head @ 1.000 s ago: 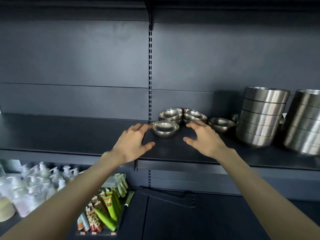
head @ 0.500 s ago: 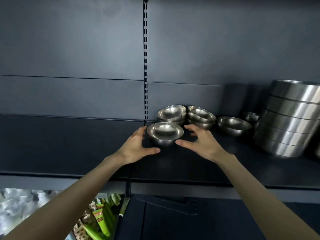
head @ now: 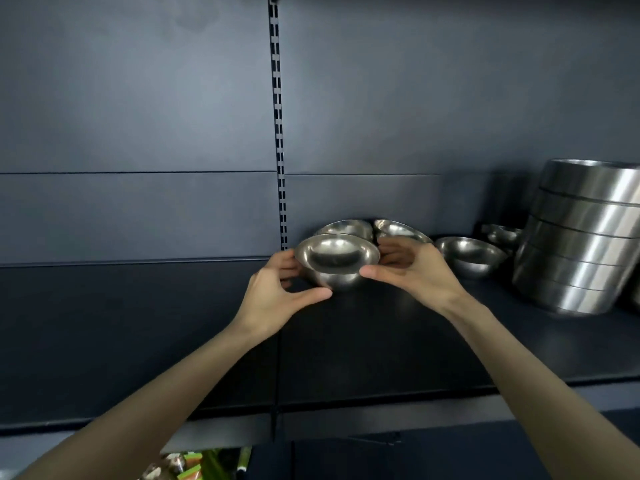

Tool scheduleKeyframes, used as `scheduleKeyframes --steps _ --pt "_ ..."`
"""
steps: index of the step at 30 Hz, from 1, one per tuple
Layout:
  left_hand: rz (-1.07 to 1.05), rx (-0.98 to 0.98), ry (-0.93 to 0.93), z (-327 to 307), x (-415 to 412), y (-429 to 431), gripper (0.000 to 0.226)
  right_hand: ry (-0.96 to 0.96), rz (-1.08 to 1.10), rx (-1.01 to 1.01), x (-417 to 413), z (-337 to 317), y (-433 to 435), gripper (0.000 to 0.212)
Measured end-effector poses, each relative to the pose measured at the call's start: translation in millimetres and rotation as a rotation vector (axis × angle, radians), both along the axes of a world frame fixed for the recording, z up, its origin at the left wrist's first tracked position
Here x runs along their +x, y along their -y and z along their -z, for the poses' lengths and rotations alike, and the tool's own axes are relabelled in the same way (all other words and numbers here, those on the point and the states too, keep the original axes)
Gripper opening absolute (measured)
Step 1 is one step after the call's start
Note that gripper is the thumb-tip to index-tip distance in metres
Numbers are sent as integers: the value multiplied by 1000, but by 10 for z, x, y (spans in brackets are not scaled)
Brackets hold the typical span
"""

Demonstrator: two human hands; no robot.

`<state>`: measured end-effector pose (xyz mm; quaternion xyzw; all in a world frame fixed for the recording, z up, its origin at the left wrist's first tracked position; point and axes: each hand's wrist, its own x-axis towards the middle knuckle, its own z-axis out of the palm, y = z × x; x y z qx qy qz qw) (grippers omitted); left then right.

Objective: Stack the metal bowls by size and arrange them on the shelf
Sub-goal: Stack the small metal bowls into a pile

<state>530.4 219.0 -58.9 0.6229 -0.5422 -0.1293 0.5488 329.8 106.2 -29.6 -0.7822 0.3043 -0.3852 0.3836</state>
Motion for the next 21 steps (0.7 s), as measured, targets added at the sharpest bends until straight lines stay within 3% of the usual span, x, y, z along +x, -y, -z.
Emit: scheduleKeyframes --steps 3,6,7,9,11,13,18,21 --pt "58 -45 -73 -119 71 170 72 77 23 -6 80 -85 118 57" --pt "86 -67 -137 -175 130 403 69 37 50 -37 143 -151 307 101" --pt "93 -72 -158 -186 147 489 67 17 63 -48 167 -179 372 106" --pt "112 -79 -193 -193 178 648 62 -3 88 -51 233 -241 510 92" --pt "117 -80 -205 -174 212 802 60 -25 108 -74 305 -292 637 62" --pt "104 -68 -190 -128 266 952 60 -49 122 -101 359 -307 783 51" --pt "82 29 -164 23 397 1205 71 -113 138 -112 434 -212 1050 62" --pt "131 71 -211 86 406 1252 93 -118 131 -124 444 -182 1106 64"
